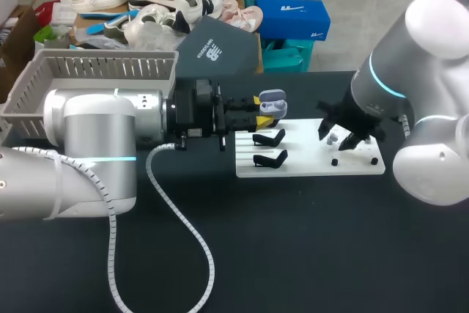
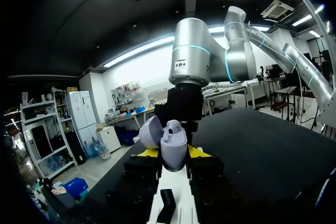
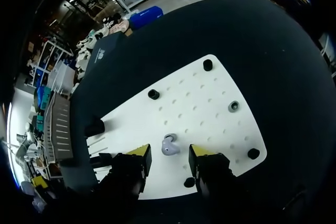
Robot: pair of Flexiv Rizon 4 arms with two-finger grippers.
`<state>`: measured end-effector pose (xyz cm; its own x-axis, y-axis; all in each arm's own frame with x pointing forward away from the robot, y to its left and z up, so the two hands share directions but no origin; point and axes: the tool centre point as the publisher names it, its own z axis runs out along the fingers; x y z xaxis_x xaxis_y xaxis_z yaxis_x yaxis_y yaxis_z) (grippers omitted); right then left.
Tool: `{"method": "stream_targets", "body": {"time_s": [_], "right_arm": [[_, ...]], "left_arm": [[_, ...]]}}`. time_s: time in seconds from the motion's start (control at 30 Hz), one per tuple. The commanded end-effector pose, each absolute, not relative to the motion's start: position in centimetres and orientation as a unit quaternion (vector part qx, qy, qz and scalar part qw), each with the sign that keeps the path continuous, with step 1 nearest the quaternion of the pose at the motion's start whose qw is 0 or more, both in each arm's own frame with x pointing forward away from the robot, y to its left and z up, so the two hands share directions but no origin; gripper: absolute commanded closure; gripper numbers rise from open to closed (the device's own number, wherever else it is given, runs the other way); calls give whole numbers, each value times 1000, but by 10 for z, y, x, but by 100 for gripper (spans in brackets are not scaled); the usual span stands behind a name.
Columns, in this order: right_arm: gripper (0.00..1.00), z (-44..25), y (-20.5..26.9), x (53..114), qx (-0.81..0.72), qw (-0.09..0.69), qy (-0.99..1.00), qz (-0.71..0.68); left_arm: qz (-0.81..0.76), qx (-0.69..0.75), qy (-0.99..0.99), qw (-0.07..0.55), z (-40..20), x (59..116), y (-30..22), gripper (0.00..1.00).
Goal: Pick up each earbud case from the left stands, insert the matching earbuds, close the lid, and place the case in the box.
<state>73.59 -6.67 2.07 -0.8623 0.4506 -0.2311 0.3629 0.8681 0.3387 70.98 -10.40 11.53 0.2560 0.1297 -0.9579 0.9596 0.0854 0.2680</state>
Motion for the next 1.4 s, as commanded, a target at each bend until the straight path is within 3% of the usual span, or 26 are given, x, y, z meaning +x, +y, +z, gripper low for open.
{"method": "stream_targets", "body": {"time_s": [0.03,0.73,1.1,1.4], "right_arm": [[60,19,-67,740,213,150,955,141],[61,19,-68,737,218,151,953,145],[76,19,-66,737,213,151,954,145],[82,19,-66,737,212,149,955,144]], "left_arm": [[-372,565,483,556,115,711,-105,100],[-372,565,483,556,115,711,-105,100],[-372,565,483,556,115,711,-105,100],[-372,565,483,556,115,711,-105,100]]}}
